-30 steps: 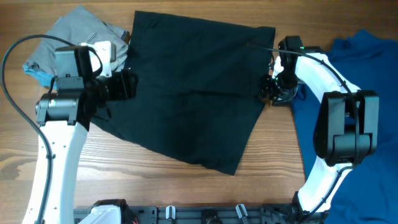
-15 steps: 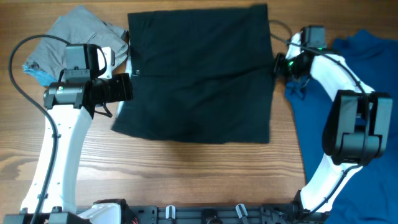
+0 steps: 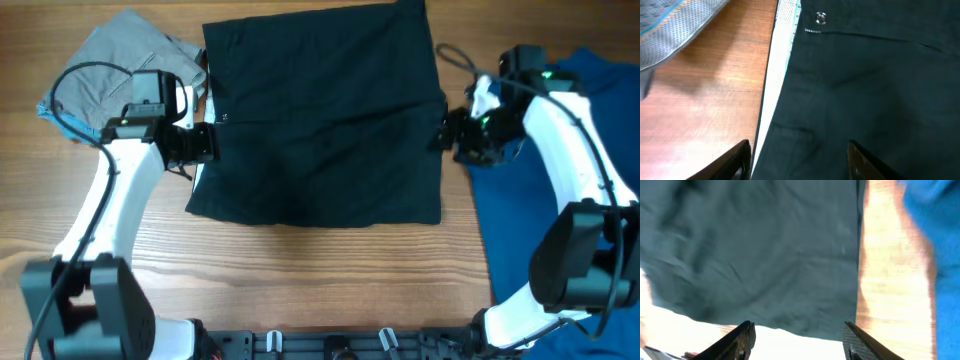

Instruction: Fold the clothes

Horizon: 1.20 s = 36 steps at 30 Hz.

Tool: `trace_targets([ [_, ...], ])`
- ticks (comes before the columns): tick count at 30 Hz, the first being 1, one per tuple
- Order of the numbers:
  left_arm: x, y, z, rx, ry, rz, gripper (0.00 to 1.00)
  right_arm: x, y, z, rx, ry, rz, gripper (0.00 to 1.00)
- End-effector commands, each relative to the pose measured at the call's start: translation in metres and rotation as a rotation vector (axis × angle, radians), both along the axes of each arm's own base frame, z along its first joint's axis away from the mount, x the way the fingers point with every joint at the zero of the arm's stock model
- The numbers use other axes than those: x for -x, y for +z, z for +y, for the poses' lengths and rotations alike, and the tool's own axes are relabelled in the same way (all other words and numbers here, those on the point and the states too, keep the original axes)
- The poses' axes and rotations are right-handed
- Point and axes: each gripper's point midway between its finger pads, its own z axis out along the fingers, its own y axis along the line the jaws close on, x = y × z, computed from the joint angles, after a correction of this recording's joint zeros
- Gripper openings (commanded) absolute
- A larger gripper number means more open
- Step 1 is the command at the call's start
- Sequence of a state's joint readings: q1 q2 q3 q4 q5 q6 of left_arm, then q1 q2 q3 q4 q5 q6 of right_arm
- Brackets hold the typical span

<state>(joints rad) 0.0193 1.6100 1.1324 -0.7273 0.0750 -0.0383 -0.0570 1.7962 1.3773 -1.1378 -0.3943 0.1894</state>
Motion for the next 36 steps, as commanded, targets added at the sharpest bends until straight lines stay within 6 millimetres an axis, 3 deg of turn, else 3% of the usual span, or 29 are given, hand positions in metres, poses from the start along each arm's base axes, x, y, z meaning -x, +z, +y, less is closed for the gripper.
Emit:
trace_targets([
  [1, -0.009, -0.034, -0.005, 0.018, -0.021, 0.026, 0.60, 0.015, -0.032, -0.007, 0.060, -0.022, 0.055, 0.60],
  [5, -0.011, -0.064, -0.012, 0.057, -0.034, 0.081, 0.58, 0.048, -0.057, -0.006, 0.056, -0.019, 0.153, 0.59],
  [7, -0.010, -0.075, -0.012, 0.048, -0.064, 0.104, 0.53, 0.058, -0.071, -0.004, 0.050, -0.009, 0.165, 0.52],
  [8, -0.010, -0.078, -0.012, 0.048, -0.064, 0.109, 0.47, 0.058, -0.076, -0.004, 0.049, -0.010, 0.155, 0.50],
  [12, -0.009, -0.078, -0.012, 0.048, -0.064, 0.112, 0.06, 0.066, -0.093, 0.011, -0.040, 0.002, 0.124, 0.50],
  [13, -0.009, -0.078, -0.012, 0.048, -0.064, 0.112, 0.04, 0.070, -0.097, 0.013, -0.048, 0.003, 0.129, 0.49],
  [17, -0.013, -0.073, -0.011, 0.048, -0.060, 0.095, 0.04, 0.056, -0.090, 0.019, -0.092, 0.054, 0.058, 0.17],
  [19, -0.019, -0.060, -0.006, 0.054, -0.037, 0.056, 0.04, 0.041, -0.080, 0.018, -0.088, 0.055, 0.015, 0.17],
  [20, -0.021, -0.056, -0.004, 0.055, -0.033, 0.045, 0.04, 0.037, -0.077, 0.018, -0.087, 0.053, 0.007, 0.34],
  [21, -0.021, -0.052, -0.003, 0.060, -0.030, 0.035, 0.04, 0.034, -0.075, 0.018, -0.087, 0.051, -0.001, 0.37],
  [22, -0.022, -0.049, -0.002, 0.071, -0.027, 0.027, 0.04, 0.031, -0.074, 0.018, -0.087, 0.039, -0.008, 0.21],
  [23, -0.022, -0.047, -0.002, 0.086, -0.026, 0.022, 0.04, 0.029, -0.073, 0.019, -0.095, 0.041, -0.018, 0.11],
  [26, -0.024, -0.044, -0.008, 0.161, -0.035, 0.009, 0.04, 0.025, -0.073, 0.020, -0.102, 0.041, -0.032, 0.16],
  [27, -0.023, -0.043, -0.011, 0.176, -0.040, 0.013, 0.04, 0.024, -0.072, 0.020, -0.102, 0.040, -0.040, 0.07],
  [28, -0.021, -0.044, -0.011, 0.176, -0.039, 0.019, 0.04, 0.020, -0.072, 0.020, -0.101, 0.038, -0.057, 0.07],
  [31, -0.013, -0.040, -0.012, 0.179, -0.037, 0.042, 0.04, 0.018, -0.073, 0.020, -0.098, 0.015, -0.052, 0.15],
  [32, -0.010, -0.037, -0.012, 0.179, -0.037, 0.049, 0.08, 0.020, -0.074, 0.016, -0.077, 0.006, -0.039, 0.32],
  [33, -0.005, -0.032, -0.012, 0.180, -0.035, 0.058, 0.29, 0.028, -0.081, 0.003, 0.002, -0.068, 0.026, 0.52],
  [34, 0.002, -0.024, -0.013, 0.180, -0.034, 0.067, 0.45, 0.043, -0.087, -0.018, 0.125, -0.174, 0.121, 0.54],
  [35, 0.011, -0.020, -0.013, 0.182, -0.032, 0.089, 0.70, 0.052, -0.088, -0.025, 0.152, -0.189, 0.162, 0.55],
  [36, 0.021, -0.017, -0.013, 0.177, -0.027, 0.118, 0.72, 0.060, -0.087, -0.025, 0.149, -0.183, 0.196, 0.56],
])
